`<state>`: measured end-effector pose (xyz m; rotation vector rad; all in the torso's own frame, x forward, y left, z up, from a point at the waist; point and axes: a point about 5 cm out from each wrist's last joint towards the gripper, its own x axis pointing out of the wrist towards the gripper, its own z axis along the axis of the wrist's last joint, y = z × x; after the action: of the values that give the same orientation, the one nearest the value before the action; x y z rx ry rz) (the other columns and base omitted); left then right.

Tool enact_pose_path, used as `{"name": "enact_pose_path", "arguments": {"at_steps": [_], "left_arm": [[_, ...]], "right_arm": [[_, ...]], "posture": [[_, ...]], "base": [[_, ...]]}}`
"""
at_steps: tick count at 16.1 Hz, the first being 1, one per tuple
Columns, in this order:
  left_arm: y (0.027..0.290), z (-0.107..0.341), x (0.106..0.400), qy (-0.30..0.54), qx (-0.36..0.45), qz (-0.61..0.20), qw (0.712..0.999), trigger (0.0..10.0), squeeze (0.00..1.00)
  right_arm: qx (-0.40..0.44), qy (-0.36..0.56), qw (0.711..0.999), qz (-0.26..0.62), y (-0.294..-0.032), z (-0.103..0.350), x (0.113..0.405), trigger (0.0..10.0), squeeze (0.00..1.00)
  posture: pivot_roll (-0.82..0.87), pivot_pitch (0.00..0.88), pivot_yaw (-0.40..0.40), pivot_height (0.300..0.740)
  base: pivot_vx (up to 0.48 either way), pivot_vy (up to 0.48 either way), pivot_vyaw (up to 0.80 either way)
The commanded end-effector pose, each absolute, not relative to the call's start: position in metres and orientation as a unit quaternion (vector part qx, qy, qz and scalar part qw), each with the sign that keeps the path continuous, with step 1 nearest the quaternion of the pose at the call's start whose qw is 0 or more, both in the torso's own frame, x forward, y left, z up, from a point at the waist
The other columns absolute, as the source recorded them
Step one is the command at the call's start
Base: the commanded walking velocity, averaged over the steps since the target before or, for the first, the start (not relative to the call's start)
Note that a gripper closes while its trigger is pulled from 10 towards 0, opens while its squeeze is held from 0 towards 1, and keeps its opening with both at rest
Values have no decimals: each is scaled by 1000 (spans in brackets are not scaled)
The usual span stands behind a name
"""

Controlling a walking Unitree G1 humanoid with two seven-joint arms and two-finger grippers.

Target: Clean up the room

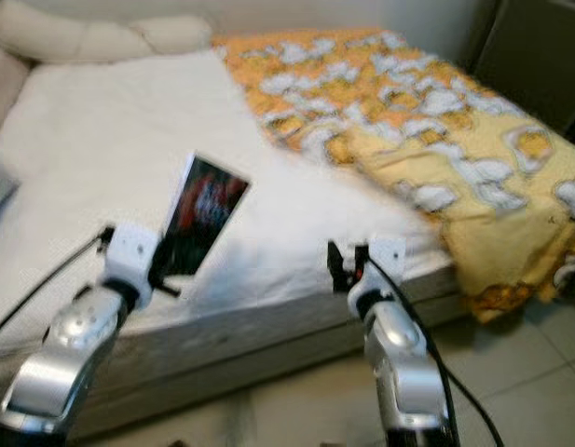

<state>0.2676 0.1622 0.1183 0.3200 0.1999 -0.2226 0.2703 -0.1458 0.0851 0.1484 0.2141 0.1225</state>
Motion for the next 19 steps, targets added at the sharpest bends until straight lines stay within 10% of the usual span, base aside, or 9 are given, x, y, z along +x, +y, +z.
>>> {"name": "enact_pose_path", "arguments": {"at_steps": [1, 19], "left_arm": [[167, 126, 270, 81, 166, -101, 978, 10000, 0], [179, 137, 278, 54, 122, -57, 989, 10000, 0]], "right_arm": [[69, 97, 991, 68, -144, 91, 274, 10000, 0], [74, 85, 986, 119, -131, 99, 281, 10000, 0]], "posture": [[-81, 0, -5, 740], [-78, 0, 9, 740]], "base": [[0, 480, 0], [65, 130, 89]]}}
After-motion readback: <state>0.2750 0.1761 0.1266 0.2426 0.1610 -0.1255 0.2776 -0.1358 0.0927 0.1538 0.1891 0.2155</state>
